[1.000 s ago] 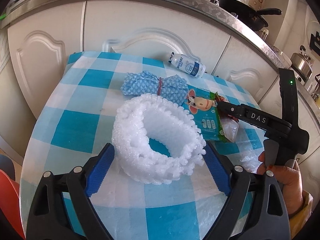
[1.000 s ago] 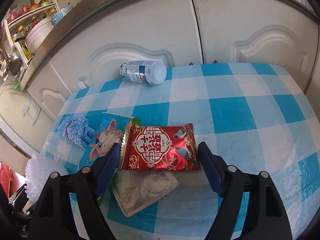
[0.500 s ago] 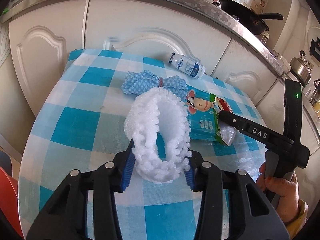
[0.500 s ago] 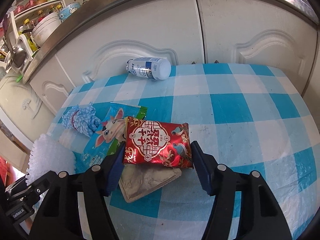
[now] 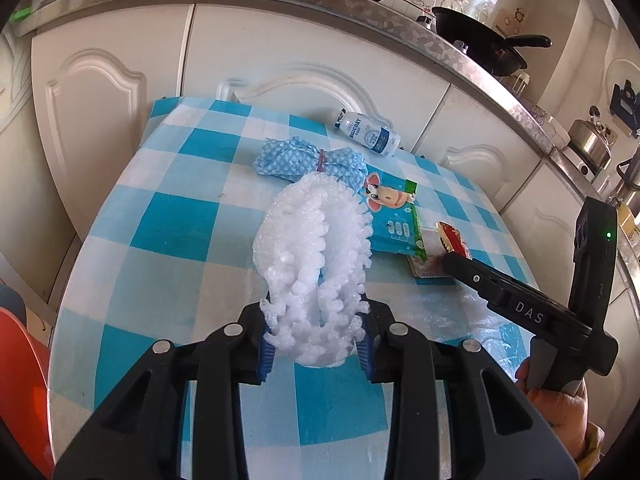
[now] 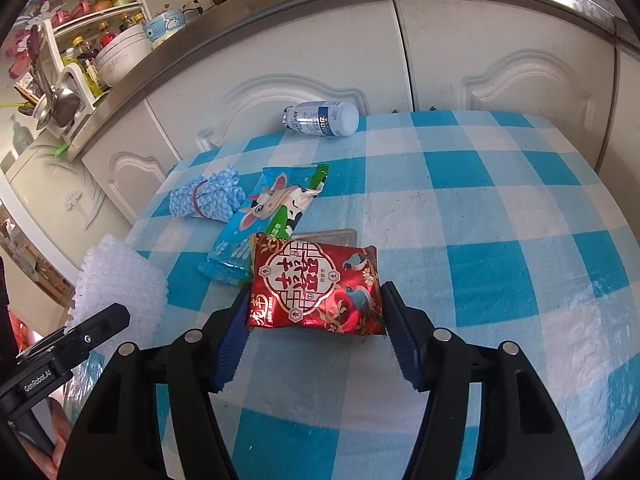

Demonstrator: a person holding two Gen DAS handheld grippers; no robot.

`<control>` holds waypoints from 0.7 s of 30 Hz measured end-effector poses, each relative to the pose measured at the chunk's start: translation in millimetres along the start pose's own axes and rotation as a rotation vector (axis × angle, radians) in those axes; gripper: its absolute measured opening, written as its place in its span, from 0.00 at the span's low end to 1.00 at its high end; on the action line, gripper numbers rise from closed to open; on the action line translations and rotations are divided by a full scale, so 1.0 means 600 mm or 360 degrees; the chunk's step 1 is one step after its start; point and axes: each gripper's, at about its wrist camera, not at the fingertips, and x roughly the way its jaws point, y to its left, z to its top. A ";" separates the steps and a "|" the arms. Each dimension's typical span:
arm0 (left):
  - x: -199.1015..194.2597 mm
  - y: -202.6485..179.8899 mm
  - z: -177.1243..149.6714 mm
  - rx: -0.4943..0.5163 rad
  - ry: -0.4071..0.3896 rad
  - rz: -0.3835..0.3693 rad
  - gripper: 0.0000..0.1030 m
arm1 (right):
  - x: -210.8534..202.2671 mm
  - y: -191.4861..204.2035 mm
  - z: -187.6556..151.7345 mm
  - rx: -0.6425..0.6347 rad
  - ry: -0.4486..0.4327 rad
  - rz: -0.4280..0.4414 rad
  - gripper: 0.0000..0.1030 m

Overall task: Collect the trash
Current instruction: 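Carry the foam net and red packet over the red bucket with both tools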

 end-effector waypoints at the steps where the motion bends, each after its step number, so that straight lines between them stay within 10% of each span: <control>1: -0.006 0.002 -0.003 0.0000 -0.0002 0.0000 0.33 | -0.007 0.002 -0.005 0.0011 -0.0004 0.0008 0.61; 21: -0.156 0.080 -0.096 -0.0097 -0.0051 0.0005 0.33 | -0.108 0.116 -0.112 -0.0054 0.0018 0.0156 0.61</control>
